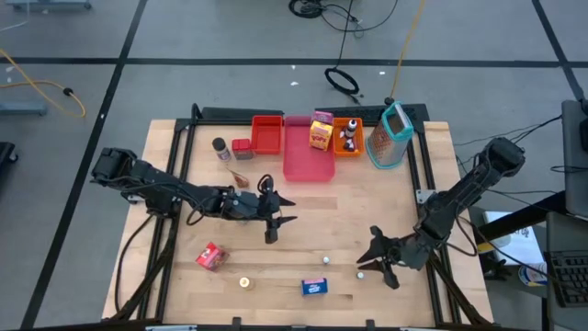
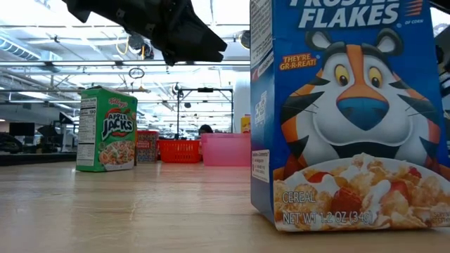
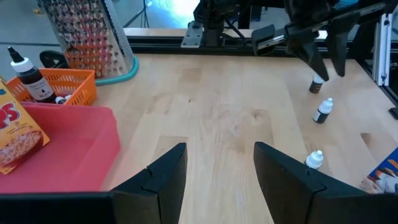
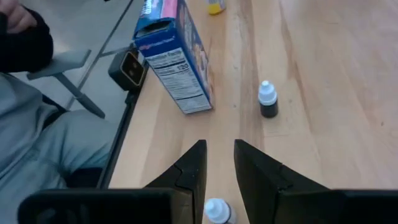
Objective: Pick & Place Kitchen Items
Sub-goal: Put the black food coloring bottle into the orange bin
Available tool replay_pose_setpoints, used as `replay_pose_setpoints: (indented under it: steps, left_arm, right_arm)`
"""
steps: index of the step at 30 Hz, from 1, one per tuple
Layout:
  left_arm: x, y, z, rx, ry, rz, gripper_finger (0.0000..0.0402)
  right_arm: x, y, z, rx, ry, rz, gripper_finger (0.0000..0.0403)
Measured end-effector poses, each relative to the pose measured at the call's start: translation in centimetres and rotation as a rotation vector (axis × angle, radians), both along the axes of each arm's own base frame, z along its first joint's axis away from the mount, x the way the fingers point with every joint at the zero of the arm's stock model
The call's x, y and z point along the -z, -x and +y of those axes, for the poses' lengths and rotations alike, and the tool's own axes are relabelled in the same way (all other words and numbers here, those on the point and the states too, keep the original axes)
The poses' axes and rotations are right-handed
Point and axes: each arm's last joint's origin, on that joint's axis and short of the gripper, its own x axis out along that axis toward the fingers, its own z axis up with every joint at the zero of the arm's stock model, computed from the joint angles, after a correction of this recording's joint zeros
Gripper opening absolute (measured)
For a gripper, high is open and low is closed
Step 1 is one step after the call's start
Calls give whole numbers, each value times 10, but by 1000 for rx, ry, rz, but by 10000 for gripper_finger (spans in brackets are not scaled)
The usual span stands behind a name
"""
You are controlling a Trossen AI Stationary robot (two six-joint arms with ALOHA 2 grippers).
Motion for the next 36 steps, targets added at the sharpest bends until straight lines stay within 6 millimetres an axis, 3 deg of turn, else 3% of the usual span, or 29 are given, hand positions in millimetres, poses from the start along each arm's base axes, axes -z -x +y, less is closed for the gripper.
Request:
replay_pose_setpoints:
  steps: [6,20,36]
  left_arm:
    - [1,0,0,-3,4,8,186]
    - [1,0,0,-25,57,7,186]
    - [1,0,0,-31,73,5,186]
  right_arm:
    - [7,6,0,-6,-11,26,79]
    - [28,17,-2,-58,3,48,174]
    - [56,7,10,-107,45,48,176]
